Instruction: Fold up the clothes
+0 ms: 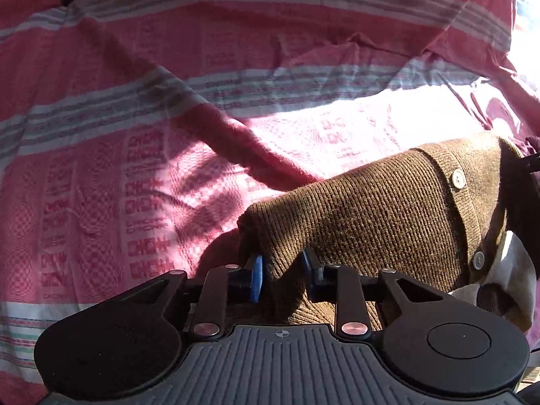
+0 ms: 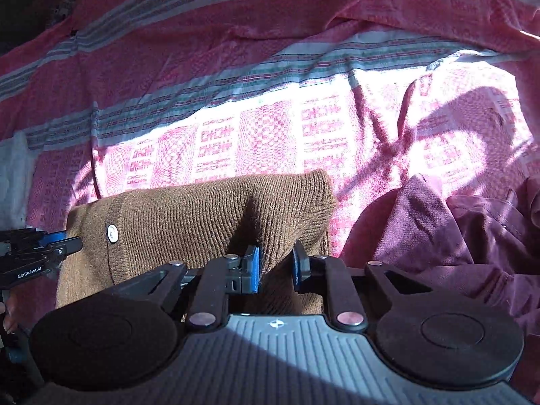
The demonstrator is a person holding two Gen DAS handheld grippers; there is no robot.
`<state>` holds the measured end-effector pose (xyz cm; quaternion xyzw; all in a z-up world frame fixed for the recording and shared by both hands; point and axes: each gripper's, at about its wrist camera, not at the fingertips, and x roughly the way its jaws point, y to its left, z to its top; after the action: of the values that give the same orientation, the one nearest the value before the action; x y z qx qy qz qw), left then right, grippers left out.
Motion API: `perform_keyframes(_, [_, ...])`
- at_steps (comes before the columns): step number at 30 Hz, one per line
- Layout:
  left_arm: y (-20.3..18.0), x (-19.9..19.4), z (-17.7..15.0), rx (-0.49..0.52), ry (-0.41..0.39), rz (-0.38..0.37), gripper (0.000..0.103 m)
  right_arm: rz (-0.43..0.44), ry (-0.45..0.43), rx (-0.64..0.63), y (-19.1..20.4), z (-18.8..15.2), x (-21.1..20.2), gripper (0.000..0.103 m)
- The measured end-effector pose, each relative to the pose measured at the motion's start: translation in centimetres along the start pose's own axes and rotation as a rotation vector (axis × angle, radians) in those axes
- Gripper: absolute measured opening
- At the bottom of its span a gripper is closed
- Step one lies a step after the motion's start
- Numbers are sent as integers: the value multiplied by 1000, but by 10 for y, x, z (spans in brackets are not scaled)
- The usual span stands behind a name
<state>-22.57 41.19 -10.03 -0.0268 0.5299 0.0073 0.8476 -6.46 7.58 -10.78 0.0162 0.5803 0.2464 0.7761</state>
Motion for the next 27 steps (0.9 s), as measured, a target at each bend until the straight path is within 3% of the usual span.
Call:
perform_keyframes(3, [2,-1,1,13,-2,-13,31,-27,15,-25,5,0,12,23])
perform_keyframes(4, [3,-7,-1,13,-10,-10,47,-32,7,-25,6,-1,9,24])
perform_keyframes(5, [6,-13,-3,8,-20,-6,69,-37,-2,-25,8,-2,6,29])
perform_keyframes(7, [14,-27,-11,-8,-42,-12,80,-48,-20,-26,11,-5,1,41])
perform_keyframes(11, [23,-32,-26,-52,-21,-102,83,-69,-31,-39,16,-20,-13,58])
perform_keyframes(20, [13,-15,-31,12,-13,-191,84,-134,38,29,16,-49,1,62])
perform_keyframes(27, [1,2,-31,86,-14,-243,102,-172,23,69,15,-57,3,70])
